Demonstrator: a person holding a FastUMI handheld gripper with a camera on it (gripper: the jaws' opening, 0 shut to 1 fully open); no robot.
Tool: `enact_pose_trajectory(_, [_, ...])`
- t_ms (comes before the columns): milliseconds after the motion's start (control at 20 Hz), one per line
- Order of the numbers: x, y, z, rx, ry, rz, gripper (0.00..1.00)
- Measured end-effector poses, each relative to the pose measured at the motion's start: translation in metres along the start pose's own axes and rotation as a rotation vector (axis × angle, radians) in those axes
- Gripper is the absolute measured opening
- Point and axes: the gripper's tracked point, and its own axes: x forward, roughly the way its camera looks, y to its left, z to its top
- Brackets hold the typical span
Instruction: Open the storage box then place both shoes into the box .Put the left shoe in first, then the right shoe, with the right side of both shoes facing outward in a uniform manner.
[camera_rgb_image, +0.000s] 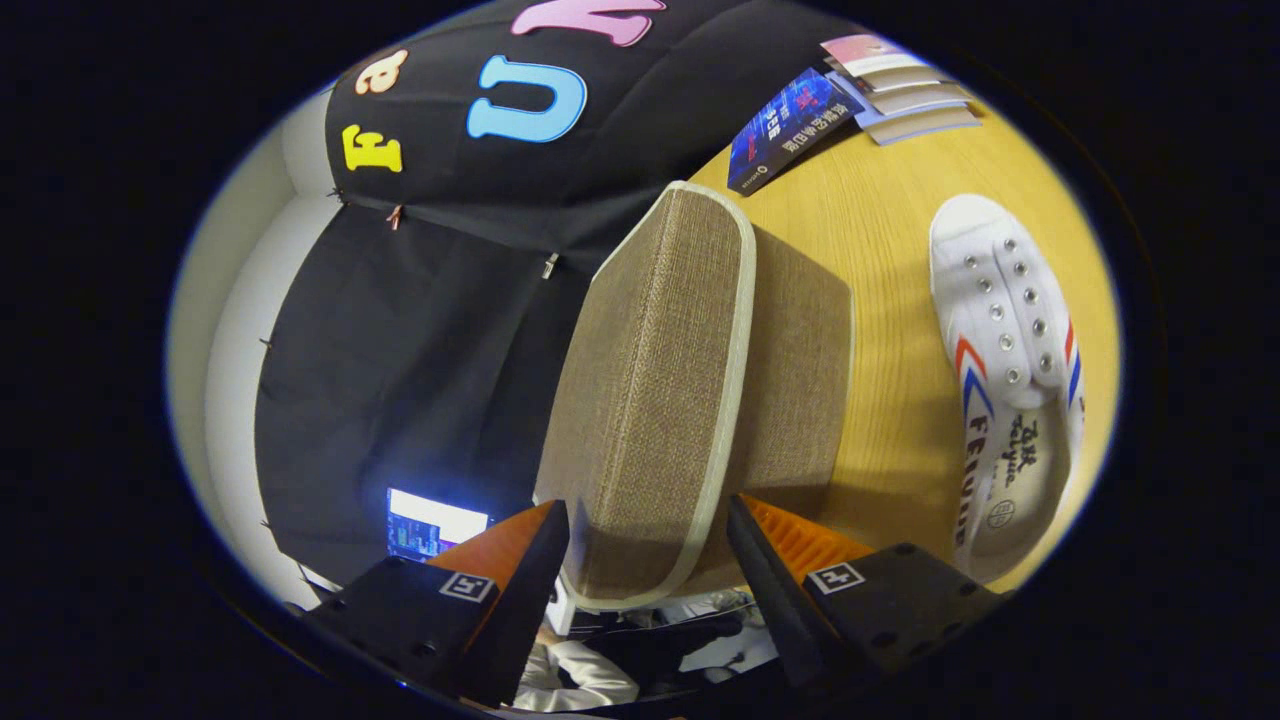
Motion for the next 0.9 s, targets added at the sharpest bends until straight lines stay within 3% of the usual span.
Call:
enact_pose_trajectory(350, [-0.010, 0.012, 0.001, 0.074, 0.047, 0.064, 0.94])
enact_pose_trajectory(400, [-0.014, 0.013, 0.005, 0.091, 0.046, 0.066, 0.87])
enact_pose_trajectory(450, [-0.018, 0.014, 0.007, 0.107, 0.049, 0.070, 0.86])
enact_pose_trajectory(600, [-0.025, 0.023, 0.012, 0.146, 0.043, 0.074, 0.72])
enact_pose_trajectory(750, [-0.028, 0.036, 0.011, 0.178, 0.067, 0.104, 0.72])
enact_pose_trajectory(850, [-0.028, 0.045, 0.009, 0.197, 0.080, 0.129, 0.52])
enact_pose_trajectory(900, [-0.027, 0.048, 0.008, 0.203, 0.090, 0.132, 0.52])
